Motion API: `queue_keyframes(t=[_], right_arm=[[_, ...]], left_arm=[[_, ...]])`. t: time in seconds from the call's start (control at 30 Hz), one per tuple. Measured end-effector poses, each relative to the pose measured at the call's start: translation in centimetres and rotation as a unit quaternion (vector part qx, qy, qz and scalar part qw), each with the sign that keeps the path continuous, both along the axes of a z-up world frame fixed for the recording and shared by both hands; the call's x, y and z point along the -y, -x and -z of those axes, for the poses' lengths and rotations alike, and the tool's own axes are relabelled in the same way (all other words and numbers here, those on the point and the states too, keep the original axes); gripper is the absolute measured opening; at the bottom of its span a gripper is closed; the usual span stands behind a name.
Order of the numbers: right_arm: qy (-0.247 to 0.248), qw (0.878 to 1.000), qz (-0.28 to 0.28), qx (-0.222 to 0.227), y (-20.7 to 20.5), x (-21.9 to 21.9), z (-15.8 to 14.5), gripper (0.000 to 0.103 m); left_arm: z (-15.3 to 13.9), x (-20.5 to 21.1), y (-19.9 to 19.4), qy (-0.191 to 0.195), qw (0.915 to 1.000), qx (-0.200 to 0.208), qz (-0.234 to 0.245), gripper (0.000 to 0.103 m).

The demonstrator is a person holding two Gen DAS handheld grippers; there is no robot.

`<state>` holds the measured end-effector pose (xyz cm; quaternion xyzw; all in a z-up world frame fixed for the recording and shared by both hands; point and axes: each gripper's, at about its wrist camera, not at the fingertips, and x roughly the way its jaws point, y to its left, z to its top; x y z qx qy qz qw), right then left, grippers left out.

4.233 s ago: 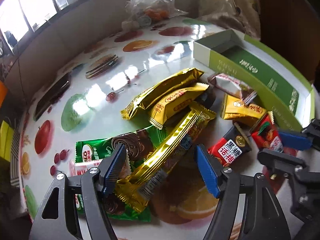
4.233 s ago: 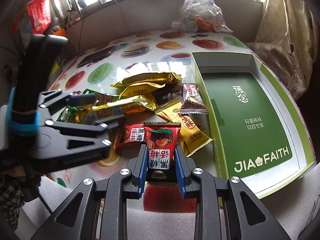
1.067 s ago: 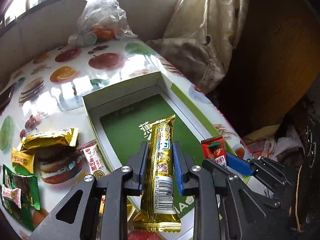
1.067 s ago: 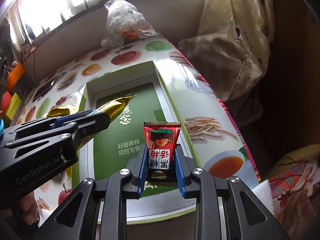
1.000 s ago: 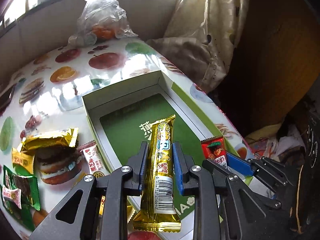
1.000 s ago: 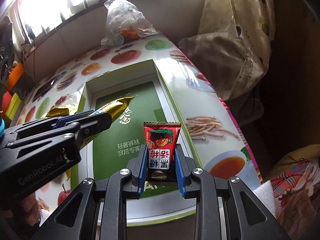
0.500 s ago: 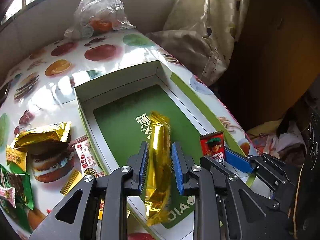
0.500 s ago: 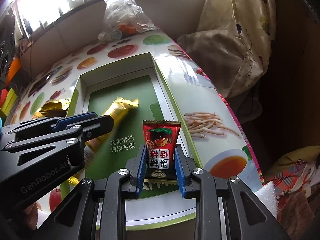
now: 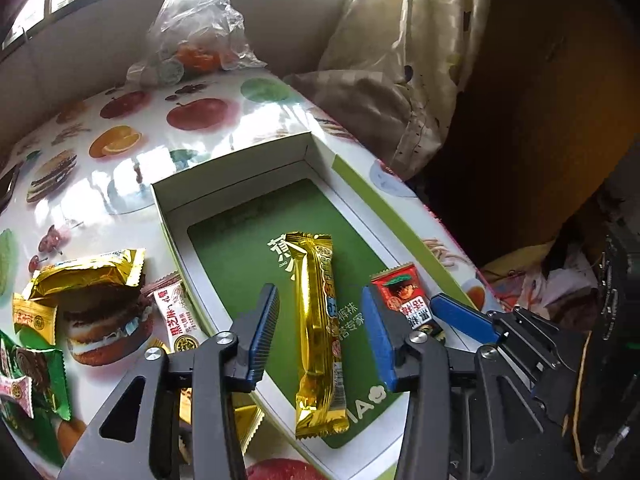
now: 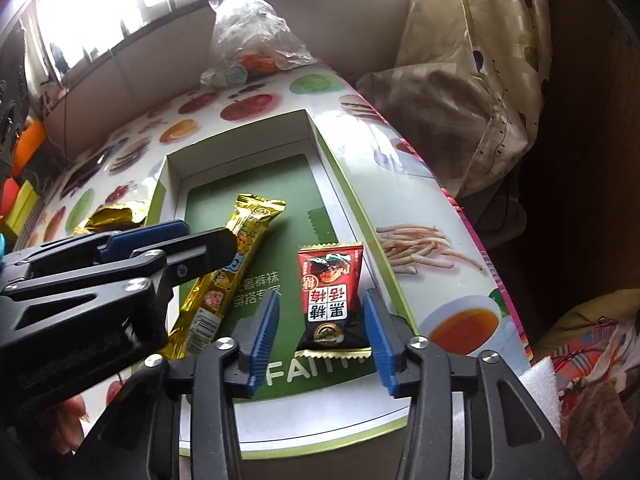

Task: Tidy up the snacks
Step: 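Open both grippers to drop the gold bar and red packet into the box, then move both grippers back over the snack pile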

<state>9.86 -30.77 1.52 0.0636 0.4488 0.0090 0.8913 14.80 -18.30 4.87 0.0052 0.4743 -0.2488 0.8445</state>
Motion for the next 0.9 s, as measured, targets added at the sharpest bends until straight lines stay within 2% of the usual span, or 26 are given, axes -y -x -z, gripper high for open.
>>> queue_keyframes(t=[0.37,0.5,0.73,0.9], right_arm=[[0.006,1.0,0.009,0.028,1.3,-0.5,-2.0,0.049],[0.006,0.999,-0.006,0.049,2.1,-1.2,-3.2,0.049],[-0.013,0.995,-0.059,0.079,3.5,-4.0,-5.1,0.049],[-0.008,0.99,-0.112,0.081,3.9,-7.2,-4.9,0.049]], left_arm=[[-2.7,-2.5,1.8,0.012,0.9993,0.031,-0.018,0.045],[-3.9,-4.3,2.9,0.018,0.9985,0.045,-0.025,0.045],[-4.9,-10.1,4.8,0.019,0.9947,0.062,-0.08,0.045],[-4.9,-14.0,5.6,0.013,0.9901,0.063,-0.125,0.045]])
